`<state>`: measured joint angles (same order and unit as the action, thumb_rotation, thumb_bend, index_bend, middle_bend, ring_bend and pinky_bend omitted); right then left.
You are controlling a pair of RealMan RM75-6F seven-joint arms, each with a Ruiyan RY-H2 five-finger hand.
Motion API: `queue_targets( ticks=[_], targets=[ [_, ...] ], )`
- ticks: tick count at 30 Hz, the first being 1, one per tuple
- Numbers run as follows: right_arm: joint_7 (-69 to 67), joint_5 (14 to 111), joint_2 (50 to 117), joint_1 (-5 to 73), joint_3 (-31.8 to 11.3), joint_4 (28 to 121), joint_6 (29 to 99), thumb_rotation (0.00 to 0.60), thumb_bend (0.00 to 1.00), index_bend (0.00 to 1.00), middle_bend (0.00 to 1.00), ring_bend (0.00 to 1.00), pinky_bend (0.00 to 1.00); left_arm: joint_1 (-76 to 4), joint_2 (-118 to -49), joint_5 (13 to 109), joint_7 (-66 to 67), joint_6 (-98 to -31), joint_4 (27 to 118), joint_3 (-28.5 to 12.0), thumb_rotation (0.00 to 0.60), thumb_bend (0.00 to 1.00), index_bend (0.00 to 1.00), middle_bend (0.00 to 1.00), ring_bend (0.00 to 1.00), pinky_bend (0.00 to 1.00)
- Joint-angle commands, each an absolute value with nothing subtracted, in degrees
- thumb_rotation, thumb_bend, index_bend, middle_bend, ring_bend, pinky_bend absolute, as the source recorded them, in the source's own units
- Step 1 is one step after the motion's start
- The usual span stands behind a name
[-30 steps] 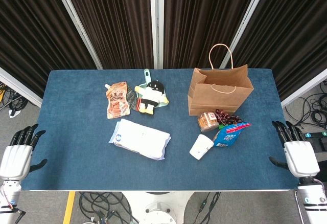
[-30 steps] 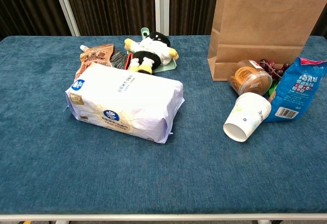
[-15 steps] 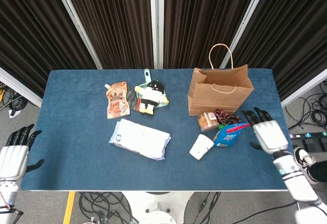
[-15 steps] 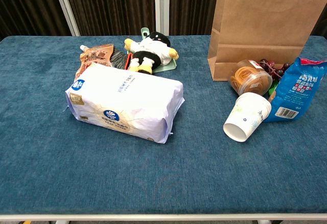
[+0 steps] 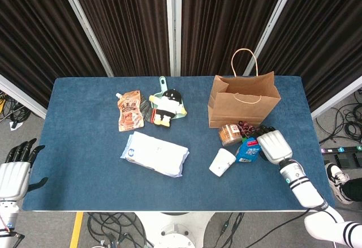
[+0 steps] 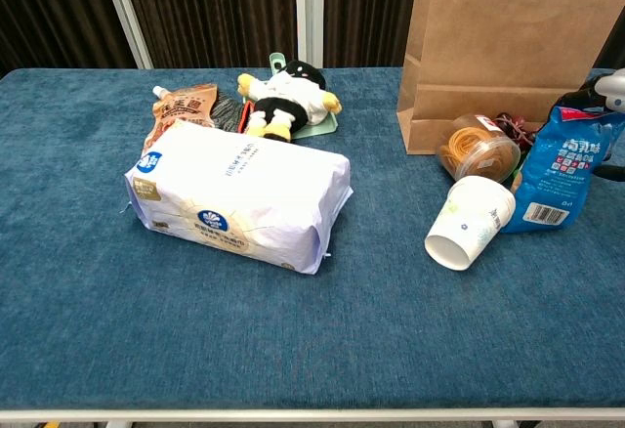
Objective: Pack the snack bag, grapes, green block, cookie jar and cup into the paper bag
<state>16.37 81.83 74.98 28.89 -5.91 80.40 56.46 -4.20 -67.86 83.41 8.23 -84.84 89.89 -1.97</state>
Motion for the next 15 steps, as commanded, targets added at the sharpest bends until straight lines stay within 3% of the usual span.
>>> queue_targets(
  ticks=[1, 4, 15],
  targets=[
    [12.8, 85.7, 75.7, 28.6, -5.2, 79.1, 60.8, 0.6, 0.31, 0.69, 0.6, 0.49, 0.63, -4.2, -67.9, 83.3, 8.2, -84.7, 89.8, -2.0, 0.6, 0.0, 0.25, 0.18, 0.11, 0.15],
    [10.3, 88.0, 74.7, 28.1, -5.2, 79.7, 64.3, 0.6, 0.34, 0.79, 0.67, 0.57, 0.69, -4.2, -67.9, 83.4, 8.0, -84.7, 89.8, -2.0, 0.6, 0.0, 0.25, 0.18, 0.11, 0.15],
    [0.9, 93.6, 61.2, 26.6, -9.7, 95.3, 76.8, 0.6, 0.33, 0.8, 0.67, 0.57, 0.7, -4.2, -67.6, 83.8, 7.9, -85.2, 90.0, -2.1, 0.6, 0.0, 0.25, 0.18, 0.11, 0.15]
  ],
)
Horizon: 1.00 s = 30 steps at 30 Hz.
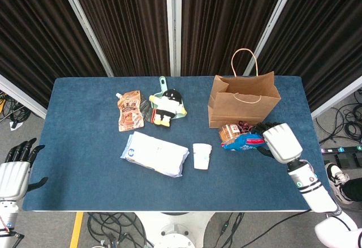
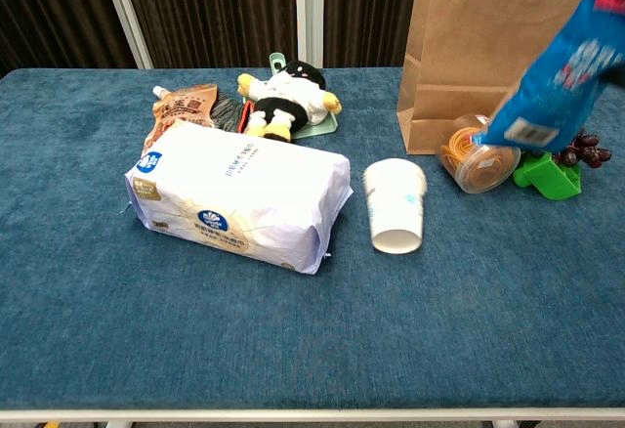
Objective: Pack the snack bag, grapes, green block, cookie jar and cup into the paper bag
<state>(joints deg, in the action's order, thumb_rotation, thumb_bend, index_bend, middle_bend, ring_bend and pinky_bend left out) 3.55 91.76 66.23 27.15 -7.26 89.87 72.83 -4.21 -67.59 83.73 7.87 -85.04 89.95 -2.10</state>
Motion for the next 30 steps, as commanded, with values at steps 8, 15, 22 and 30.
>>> queue_targets(
  ticks=[8, 15, 22, 30],
  targets=[
    [-1.4, 89.8, 54.9, 27.9, -17.9, 100.5, 81.8, 0.6, 0.33, 0.8, 0.67, 0.57, 0.71, -4.0, -67.4, 84.0, 7.9, -85.4, 90.2, -2.0, 0.6, 0.0, 0.25, 0.18, 0.11, 0.15],
    [-5.7, 77.8, 51.9, 32.0, -25.1, 98.6, 76.0, 0.6, 0.33, 0.8, 0.67, 0.56, 0.72, -3.9, -67.5, 83.6, 7.8, -85.1, 90.2, -2.0, 0.6, 0.0, 0.25, 0.18, 0.11, 0.15],
    [-0.9, 69.6, 54.6, 37.9, -26.2, 91.0, 67.0, 0.6, 0.33, 0.8, 0.67, 0.56, 0.72, -4.0, -67.6, 83.6, 7.8, -84.7, 90.0, -1.9, 0.6, 0.0, 0.25, 0.18, 0.11, 0.15],
    [2.7, 64.6, 60.2, 42.6, -23.7, 83.6, 58.4, 0.6, 0.33, 0.79, 0.67, 0.56, 0.72, -3.8, -67.9, 83.2, 7.5, -84.4, 89.7, -1.7, 0.6, 0.0, 0.25, 0.18, 0.11, 0.15]
  ],
)
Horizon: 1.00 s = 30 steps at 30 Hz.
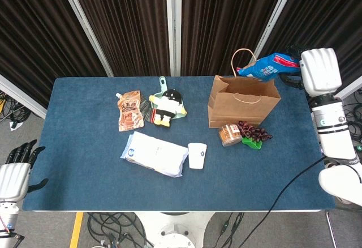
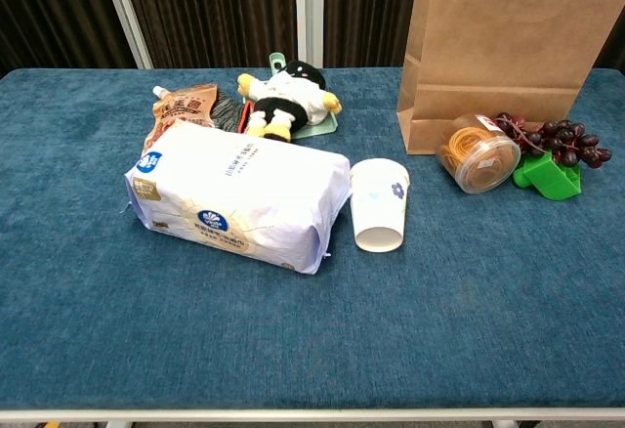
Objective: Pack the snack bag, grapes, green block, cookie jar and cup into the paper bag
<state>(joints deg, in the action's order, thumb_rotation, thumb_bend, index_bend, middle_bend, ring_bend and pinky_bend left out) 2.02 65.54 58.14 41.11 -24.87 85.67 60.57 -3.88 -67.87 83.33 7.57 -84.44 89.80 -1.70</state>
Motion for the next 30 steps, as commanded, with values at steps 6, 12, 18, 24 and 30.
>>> queue_targets(
  ticks=[6, 12, 18, 24, 30],
  targets=[
    [1.4, 64.5, 61.7, 43.3, -22.1, 81.3, 55.7, 0.6, 0.33, 0.78, 0.67, 0.56, 0.72, -3.8, -67.8, 83.0, 7.3, -84.3, 89.7, -1.7, 0.6, 0.0, 0.25, 0.18, 0.11, 0.15],
    [1.0, 64.3, 62.2, 43.5, -21.2, 80.2, 54.4, 0.6, 0.32, 0.75, 0.67, 0.55, 0.72, -3.9, -68.0, 83.1, 6.9, -83.9, 89.6, -1.7, 0.6, 0.0, 0.25, 0.18, 0.11, 0.15],
    [1.9, 63.6, 62.1, 44.2, -19.4, 80.4, 50.5, 0.6, 0.22, 0.49, 0.49, 0.3, 0.45, -4.0, -68.1, 83.1, 6.8, -83.7, 89.4, -1.6, 0.6, 0.0, 0.25, 0.18, 0.11, 0.15],
    [4.8, 60.2, 61.5, 45.4, -18.1, 81.1, 46.2, 0.6, 0.08, 0.04, 0.19, 0.02, 0.18, -4.0, -68.3, 83.1, 6.5, -83.7, 89.0, -1.6, 0.6, 0.0, 0.25, 0.18, 0.11, 0.15],
    [5.5, 59.7, 60.6, 45.3, -18.6, 82.9, 48.1, 0.6, 0.05, 0.0, 0.11, 0.0, 0.13, -3.8, -68.6, 83.3, 6.1, -84.0, 88.5, -1.5, 0.6, 0.0, 0.25, 0.18, 0.11, 0.15]
  ],
)
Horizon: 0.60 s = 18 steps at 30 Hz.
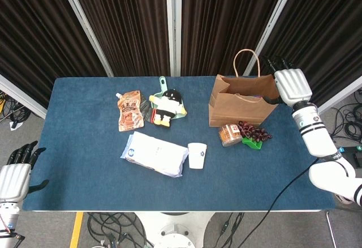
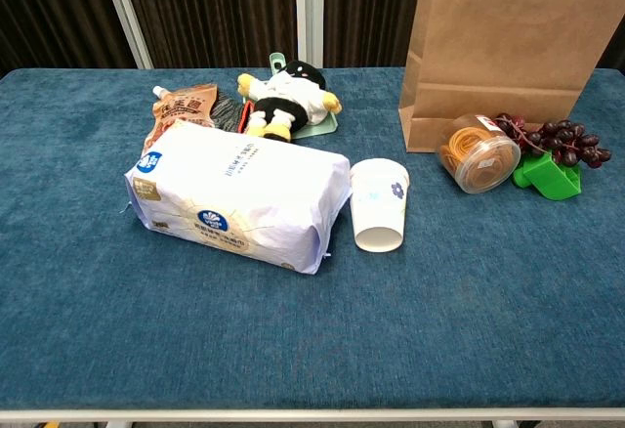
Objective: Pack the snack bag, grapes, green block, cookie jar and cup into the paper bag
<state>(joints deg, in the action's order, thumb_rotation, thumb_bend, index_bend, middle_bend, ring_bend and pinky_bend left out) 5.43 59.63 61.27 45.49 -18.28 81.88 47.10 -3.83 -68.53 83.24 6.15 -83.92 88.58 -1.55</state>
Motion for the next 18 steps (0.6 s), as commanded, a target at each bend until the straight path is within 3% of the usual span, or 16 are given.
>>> queue_targets(
  ticks=[1, 4, 8, 12, 18],
  targets=[
    [5.3, 59.8, 60.1, 45.0, -18.7, 83.7, 48.7, 0.6, 0.05, 0.0, 0.11, 0.0, 0.13, -3.8, -68.6, 83.3, 6.0, -84.0, 88.4, -1.5, 0.6, 0.0, 0.25, 0.18, 0.11, 0.15],
    [3.2, 62.4, 58.0, 42.6, -19.2, 87.5, 52.9, 0.6, 0.05, 0.0, 0.13, 0.0, 0.13, -3.7, -68.7, 83.4, 5.6, -84.2, 88.2, -1.6, 0.6, 0.0, 0.25, 0.18, 0.11, 0.15],
    [-1.7, 69.2, 54.5, 36.5, -18.0, 92.8, 61.5, 0.6, 0.05, 0.02, 0.24, 0.05, 0.17, -3.9, -68.8, 83.7, 5.3, -84.2, 87.9, -1.6, 0.6, 0.0, 0.25, 0.18, 0.11, 0.15],
    [-8.0, 77.2, 51.2, 29.2, -13.8, 96.2, 68.4, 0.6, 0.05, 0.18, 0.37, 0.19, 0.33, -4.3, -68.8, 84.3, 5.2, -84.3, 87.7, -1.8, 0.6, 0.0, 0.25, 0.18, 0.11, 0.15],
    [-12.9, 84.8, 50.1, 22.8, -5.9, 95.4, 70.0, 0.6, 0.05, 0.25, 0.39, 0.23, 0.38, -4.7, -68.7, 85.4, 5.7, -84.5, 88.2, -1.8, 0.6, 0.0, 0.25, 0.18, 0.11, 0.15]
  ],
)
